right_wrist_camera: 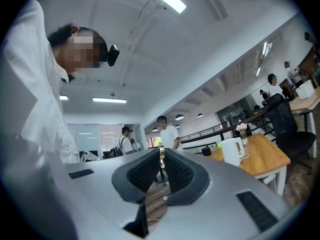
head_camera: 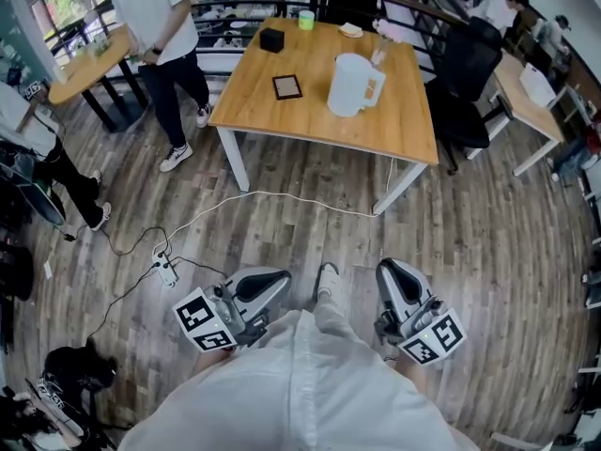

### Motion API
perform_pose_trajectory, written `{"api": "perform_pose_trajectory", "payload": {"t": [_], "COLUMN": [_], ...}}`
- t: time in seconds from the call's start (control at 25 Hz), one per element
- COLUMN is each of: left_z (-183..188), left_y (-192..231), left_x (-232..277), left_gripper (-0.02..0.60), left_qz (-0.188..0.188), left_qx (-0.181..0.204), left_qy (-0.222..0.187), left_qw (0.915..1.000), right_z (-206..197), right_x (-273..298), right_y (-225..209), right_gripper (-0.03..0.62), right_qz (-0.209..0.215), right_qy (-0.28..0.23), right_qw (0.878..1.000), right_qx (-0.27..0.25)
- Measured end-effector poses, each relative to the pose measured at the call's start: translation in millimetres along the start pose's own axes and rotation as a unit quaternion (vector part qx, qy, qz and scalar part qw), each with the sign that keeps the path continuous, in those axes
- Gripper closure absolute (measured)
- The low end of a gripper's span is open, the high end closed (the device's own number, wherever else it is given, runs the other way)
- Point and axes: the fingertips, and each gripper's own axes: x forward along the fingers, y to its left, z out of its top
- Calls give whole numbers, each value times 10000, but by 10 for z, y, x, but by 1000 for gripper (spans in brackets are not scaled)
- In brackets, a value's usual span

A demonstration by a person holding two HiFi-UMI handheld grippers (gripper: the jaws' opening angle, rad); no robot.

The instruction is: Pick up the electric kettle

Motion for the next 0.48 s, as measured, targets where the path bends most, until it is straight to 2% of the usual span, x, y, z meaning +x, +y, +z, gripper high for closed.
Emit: {"api": "perform_pose_trajectory", "payload": {"t": [0.24, 0.48], "left_z": [109, 277], "left_y": [600, 1068], "left_x": [536, 1369], "left_gripper": [572, 572], "left_qz": [169, 85], "left_qx": [41, 125], "left_qy": [69, 161], "left_qw": [9998, 9998], "right_z": [28, 311], "right_x": [382, 728], "right_y": [-763, -1624], "right_gripper": [576, 576], "right_qz": [40, 167], "right_qy": [18, -42], "right_qw": [9999, 9998], "right_qx": [125, 126]}}
